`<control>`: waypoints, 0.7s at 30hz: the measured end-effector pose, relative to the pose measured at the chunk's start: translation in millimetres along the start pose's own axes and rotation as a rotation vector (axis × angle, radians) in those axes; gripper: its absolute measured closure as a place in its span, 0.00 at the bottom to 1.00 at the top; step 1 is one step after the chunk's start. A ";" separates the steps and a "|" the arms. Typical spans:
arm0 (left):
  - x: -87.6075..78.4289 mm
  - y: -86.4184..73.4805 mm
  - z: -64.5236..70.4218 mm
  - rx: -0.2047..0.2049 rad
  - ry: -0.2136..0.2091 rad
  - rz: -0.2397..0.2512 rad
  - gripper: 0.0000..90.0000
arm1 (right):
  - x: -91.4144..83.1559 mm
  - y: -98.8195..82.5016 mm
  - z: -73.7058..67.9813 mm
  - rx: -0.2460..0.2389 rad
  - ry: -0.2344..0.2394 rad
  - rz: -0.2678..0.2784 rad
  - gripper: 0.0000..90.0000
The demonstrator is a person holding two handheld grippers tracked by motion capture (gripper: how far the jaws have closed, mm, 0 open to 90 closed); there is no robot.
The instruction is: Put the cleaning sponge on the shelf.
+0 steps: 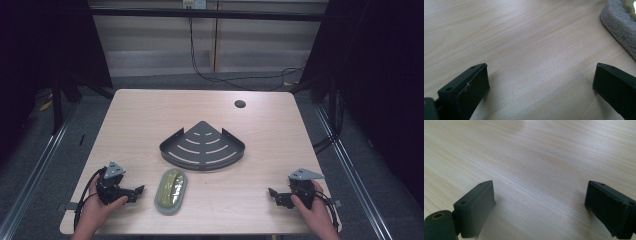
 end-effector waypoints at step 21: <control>-21.8 -0.9 6.4 -0.126 -0.029 -0.282 0.18 | 0.4 0.4 0.5 -0.001 0.002 -0.003 0.10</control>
Point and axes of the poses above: each handheld gripper's, and its own axes: x roughly forward along the jaws, y roughly out of its top, z roughly to its right, the point moved 8 cm from there along x, roughly forward along the jaws, and after that the axes turned 6 degrees about x, right-handed, at the moved point
